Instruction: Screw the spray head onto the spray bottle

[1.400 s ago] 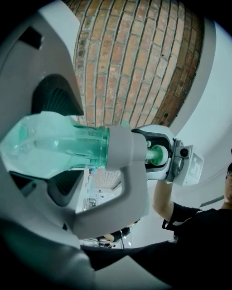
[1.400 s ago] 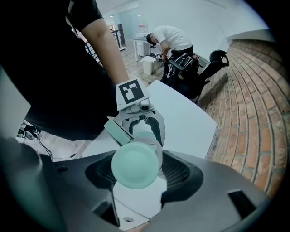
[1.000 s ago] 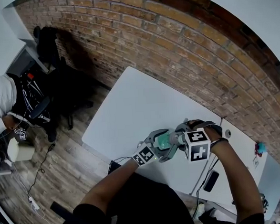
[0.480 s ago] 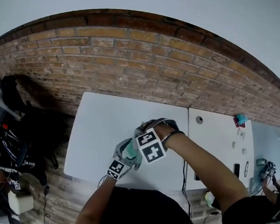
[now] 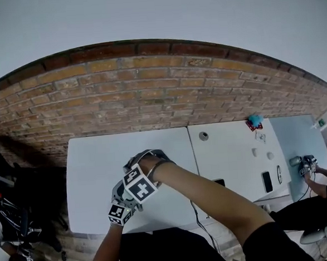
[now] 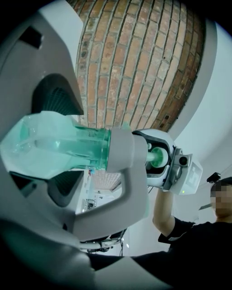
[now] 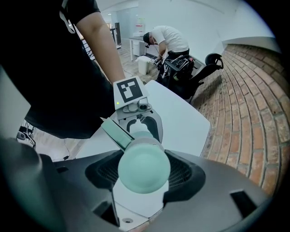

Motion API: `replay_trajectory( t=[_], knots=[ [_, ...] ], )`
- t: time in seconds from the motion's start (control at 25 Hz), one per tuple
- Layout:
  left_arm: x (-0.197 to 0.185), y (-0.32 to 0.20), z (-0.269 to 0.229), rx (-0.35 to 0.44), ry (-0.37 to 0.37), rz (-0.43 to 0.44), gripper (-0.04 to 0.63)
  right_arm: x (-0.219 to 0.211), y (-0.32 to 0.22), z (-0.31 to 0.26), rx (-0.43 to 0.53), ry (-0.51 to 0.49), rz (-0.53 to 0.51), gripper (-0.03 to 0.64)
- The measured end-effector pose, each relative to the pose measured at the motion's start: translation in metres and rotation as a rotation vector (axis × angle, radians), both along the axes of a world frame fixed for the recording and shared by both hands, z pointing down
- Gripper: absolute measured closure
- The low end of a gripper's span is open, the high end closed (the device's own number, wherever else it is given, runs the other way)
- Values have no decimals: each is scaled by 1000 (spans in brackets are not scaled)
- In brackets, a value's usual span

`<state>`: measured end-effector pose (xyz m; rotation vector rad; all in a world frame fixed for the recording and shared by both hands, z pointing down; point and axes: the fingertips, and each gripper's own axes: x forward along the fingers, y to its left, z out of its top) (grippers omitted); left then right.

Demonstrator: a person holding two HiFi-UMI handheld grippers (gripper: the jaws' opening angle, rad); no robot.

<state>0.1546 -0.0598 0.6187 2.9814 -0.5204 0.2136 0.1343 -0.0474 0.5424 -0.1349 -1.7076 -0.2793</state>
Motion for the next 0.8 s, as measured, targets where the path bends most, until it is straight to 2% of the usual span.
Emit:
replay_trajectory(
  t=[0.48, 0.8],
  knots=[
    [-3, -3, 0, 16, 16, -11, 215, -2, -3, -2, -23, 3, -8, 351],
    [-5, -2, -2, -19, 33, -47, 213, -3, -2, -2, -44, 1, -32, 351]
  ],
)
